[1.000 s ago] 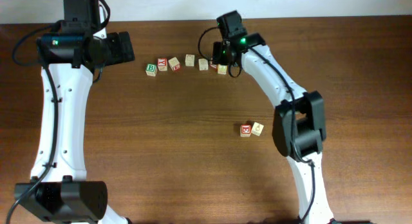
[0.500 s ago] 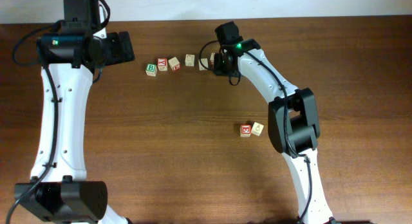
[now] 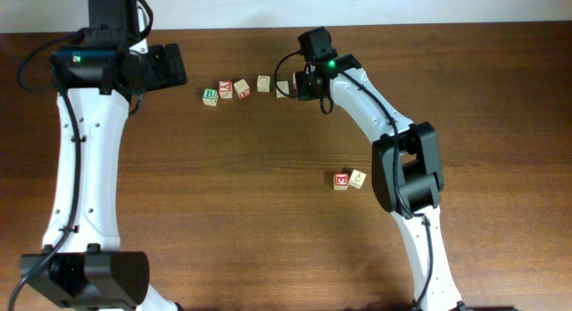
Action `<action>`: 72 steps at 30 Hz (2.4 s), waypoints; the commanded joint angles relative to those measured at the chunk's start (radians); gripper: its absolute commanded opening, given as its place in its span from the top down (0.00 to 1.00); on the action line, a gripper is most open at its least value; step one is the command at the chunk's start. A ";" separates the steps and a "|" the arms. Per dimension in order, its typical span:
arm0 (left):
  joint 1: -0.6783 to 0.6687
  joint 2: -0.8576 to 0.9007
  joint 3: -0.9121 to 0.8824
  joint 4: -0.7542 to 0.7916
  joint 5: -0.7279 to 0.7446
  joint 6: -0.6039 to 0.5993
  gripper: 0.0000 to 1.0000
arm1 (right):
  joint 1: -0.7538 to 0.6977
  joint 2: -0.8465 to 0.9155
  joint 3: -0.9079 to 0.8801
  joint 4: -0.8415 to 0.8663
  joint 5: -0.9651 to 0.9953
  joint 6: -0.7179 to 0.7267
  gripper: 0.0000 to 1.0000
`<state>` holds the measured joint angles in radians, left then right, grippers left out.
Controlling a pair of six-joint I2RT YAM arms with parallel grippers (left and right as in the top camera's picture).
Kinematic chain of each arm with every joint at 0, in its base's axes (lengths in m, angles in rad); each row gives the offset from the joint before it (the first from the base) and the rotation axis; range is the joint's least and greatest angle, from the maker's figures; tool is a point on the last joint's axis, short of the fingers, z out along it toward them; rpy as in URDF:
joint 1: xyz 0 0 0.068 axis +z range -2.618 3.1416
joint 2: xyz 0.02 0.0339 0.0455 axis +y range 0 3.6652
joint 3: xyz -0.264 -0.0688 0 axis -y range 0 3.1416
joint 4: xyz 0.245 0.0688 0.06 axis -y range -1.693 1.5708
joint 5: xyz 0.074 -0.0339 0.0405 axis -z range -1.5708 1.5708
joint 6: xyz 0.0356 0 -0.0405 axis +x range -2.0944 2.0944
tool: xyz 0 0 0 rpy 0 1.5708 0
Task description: Rotate 4 blocks
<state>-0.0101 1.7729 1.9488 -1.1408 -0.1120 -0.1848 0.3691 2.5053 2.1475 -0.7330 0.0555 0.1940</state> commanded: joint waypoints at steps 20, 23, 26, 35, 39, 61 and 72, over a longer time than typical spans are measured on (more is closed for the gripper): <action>-0.001 -0.003 0.014 0.001 0.003 -0.013 0.01 | 0.071 -0.603 0.001 -0.948 -0.186 0.150 0.80; -0.001 -0.003 0.014 0.001 0.003 -0.013 0.01 | 0.123 -0.602 -0.129 -0.902 -0.175 0.182 0.75; -0.001 -0.003 0.014 0.001 0.003 -0.013 0.01 | 0.153 -0.602 -0.349 -0.740 -0.175 0.215 0.75; -0.001 -0.003 0.014 0.001 0.003 -0.013 0.01 | 0.159 -0.599 -0.833 -0.167 -0.122 0.279 0.67; -0.001 -0.003 0.014 0.001 0.003 -0.013 0.01 | 0.159 -0.598 -0.833 -0.140 -0.103 0.279 0.66; -0.001 -0.003 0.014 0.001 0.003 -0.013 0.01 | 0.228 -0.568 -0.687 -0.326 -0.203 0.288 0.96; -0.001 -0.003 0.014 0.001 0.003 -0.013 0.01 | 0.220 -0.564 -0.791 -0.291 -0.139 0.274 0.94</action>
<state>-0.0101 1.7733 1.9488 -1.1404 -0.1120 -0.1848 0.5919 1.9331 1.3777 -1.0389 -0.0689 0.4973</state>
